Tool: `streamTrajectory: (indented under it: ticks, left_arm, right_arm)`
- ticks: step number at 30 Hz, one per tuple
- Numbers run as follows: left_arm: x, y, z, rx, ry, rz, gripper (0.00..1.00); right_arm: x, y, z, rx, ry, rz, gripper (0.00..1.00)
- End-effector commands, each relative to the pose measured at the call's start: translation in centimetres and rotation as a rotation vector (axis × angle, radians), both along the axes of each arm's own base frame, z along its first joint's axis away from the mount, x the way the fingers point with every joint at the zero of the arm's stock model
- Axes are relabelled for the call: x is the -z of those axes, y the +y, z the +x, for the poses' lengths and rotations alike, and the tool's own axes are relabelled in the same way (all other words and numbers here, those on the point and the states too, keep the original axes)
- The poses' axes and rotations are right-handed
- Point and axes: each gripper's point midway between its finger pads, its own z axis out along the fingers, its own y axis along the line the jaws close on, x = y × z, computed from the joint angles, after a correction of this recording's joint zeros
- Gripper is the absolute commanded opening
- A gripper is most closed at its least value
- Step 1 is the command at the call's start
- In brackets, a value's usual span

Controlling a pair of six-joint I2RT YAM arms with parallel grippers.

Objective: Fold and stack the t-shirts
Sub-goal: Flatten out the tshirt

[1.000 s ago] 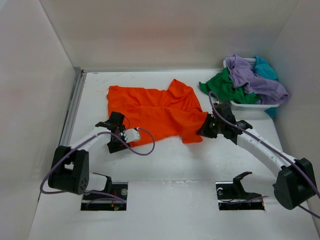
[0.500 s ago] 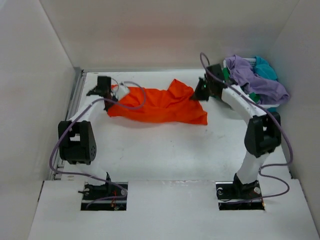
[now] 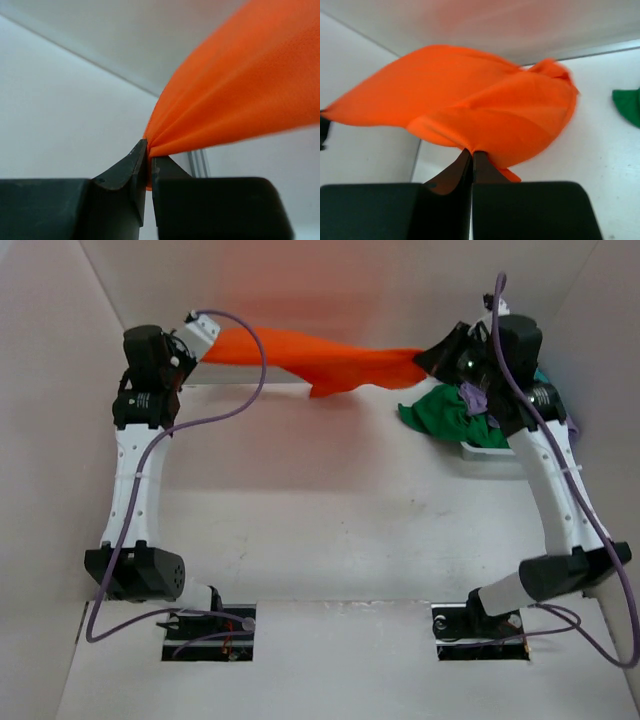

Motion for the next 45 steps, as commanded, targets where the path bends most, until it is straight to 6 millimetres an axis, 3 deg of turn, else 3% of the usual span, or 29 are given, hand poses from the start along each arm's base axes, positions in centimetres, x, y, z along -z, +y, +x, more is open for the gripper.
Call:
streamTrajectory:
  ticks: [1, 2, 4, 6, 9, 14, 17, 21, 23, 26, 29, 36, 39, 45]
  left_arm:
    - [11.5, 0.4, -2.6, 0.036, 0.311, 0.076, 0.04]
    - [14.1, 0.4, -3.9, 0.055, 0.376, 0.100, 0.04]
    - [16.7, 0.4, -5.3, 0.070, 0.445, 0.117, 0.05]
    - [20.7, 0.2, -7.6, 0.098, 0.551, 0.137, 0.05]
    - [25.9, -1.4, -10.7, 0.171, 0.691, 0.146, 0.06]
    - [32.0, -2.5, -14.2, 0.251, 0.851, 0.189, 0.10]
    - [34.3, -2.2, -16.1, 0.260, 0.924, 0.215, 0.21]
    - [35.3, -1.2, -19.3, 0.242, 0.984, 0.249, 0.50]
    - [35.7, -0.9, -20.8, 0.240, 1.015, 0.265, 0.54]
    - [36.5, -1.1, -22.9, 0.254, 1.052, 0.282, 0.57]
    - [37.3, -1.1, -23.8, 0.256, 1.068, 0.307, 0.55]
    - [37.9, -1.8, -23.3, 0.279, 1.061, 0.377, 0.56]
    - [38.3, -2.0, -23.3, 0.284, 1.062, 0.387, 0.53]
    - [39.1, -2.2, -23.4, 0.285, 1.061, 0.380, 0.33]
  right_arm:
    - [10.7, 0.9, -1.7, -0.005, 0.189, -0.028, 0.00]
    - [13.0, 1.2, -3.0, -0.016, 0.231, -0.035, 0.00]
    - [16.6, 1.6, -4.9, -0.030, 0.302, -0.046, 0.00]
    - [21.7, 2.1, -7.5, -0.043, 0.407, -0.037, 0.00]
    - [27.2, 2.7, -10.4, -0.058, 0.522, -0.030, 0.00]
    - [33.3, 3.9, -13.5, -0.103, 0.654, -0.060, 0.02]
    - [34.6, 3.6, -14.3, -0.097, 0.687, -0.070, 0.17]
    - [35.3, 2.2, -16.4, -0.059, 0.731, -0.092, 0.34]
    - [35.6, 1.3, -17.5, -0.022, 0.761, -0.110, 0.38]
    - [36.0, 1.9, -20.0, -0.035, 0.802, -0.139, 0.44]
    - [36.6, 1.9, -22.3, -0.020, 0.837, -0.155, 0.46]
    - [38.9, 0.1, -25.7, 0.041, 0.906, -0.232, 0.50]
    - [39.5, 0.2, -26.8, 0.029, 0.925, -0.238, 0.52]
    - [40.9, 0.9, -27.1, 0.009, 0.927, -0.236, 0.45]
